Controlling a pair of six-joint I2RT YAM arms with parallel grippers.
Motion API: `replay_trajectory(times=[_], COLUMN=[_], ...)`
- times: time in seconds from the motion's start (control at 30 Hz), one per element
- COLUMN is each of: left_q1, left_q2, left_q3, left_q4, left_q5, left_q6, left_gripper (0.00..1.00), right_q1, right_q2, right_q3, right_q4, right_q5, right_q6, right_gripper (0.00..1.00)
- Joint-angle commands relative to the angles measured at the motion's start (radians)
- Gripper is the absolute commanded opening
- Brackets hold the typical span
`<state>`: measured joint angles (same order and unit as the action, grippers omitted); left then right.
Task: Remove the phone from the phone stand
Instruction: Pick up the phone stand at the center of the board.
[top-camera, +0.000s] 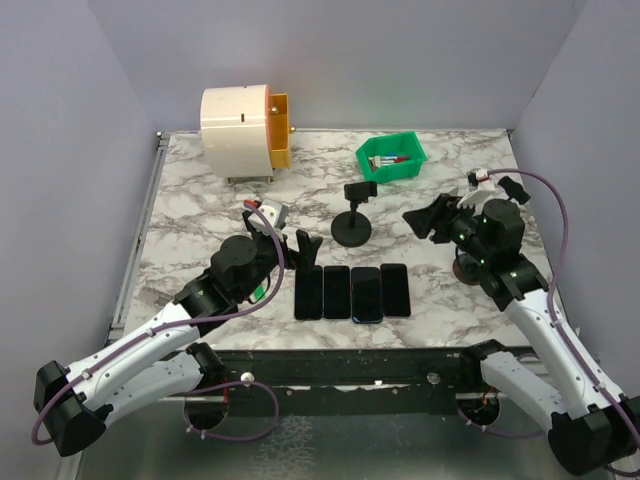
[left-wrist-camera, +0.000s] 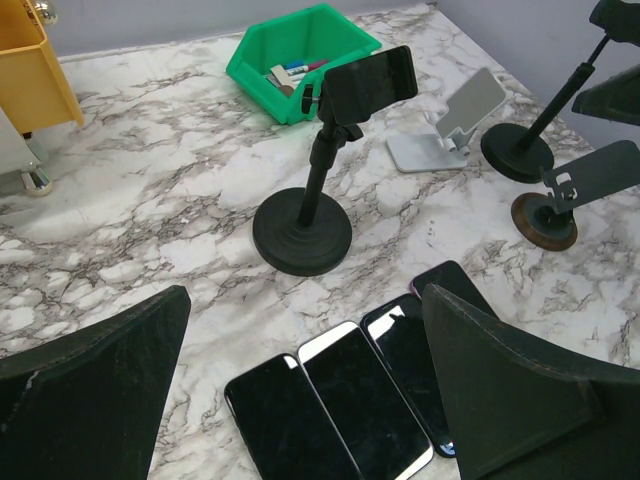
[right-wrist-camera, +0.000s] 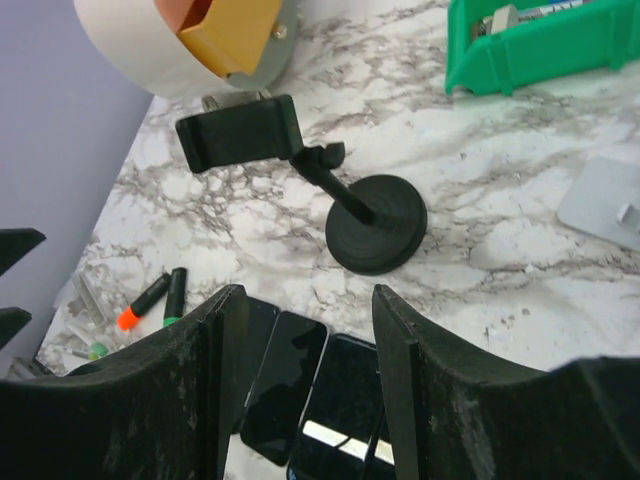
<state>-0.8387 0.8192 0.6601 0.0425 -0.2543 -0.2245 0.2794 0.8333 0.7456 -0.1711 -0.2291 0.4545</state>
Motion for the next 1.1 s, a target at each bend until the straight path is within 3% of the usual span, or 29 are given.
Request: replay_trajectory(times=[0.0,0.37,0.67,1.07], left_q1=[0.006,0.006,0.006,0.006], left_q2=[-0.004,-0.004,-0.006,-0.010], left_q3=[0.015,0.016,0.016,0.016], left_q4=[0.015,0.004,0.007,0.009], left_q5=[0.016,0.000,0.013,0.016], left_q6=[0.004,0.010,0.010,0.008], left_gripper=[0.99,0.99,0.99,0.99], right_q1=[0.005,0.160,0.184,0.205], right_q2=[0.096,0.454,0.551,0.597], right_q3=[0.070,0.331,0.417,0.417], right_q4=[0.118,0.098,0.042,0.038], right_q5=[-0.048,0.080,0.210,0.180], right_q6=[-0.006,-0.045,-0.097,-0.110], right_gripper=[0.58,0.56,0.56,0.44])
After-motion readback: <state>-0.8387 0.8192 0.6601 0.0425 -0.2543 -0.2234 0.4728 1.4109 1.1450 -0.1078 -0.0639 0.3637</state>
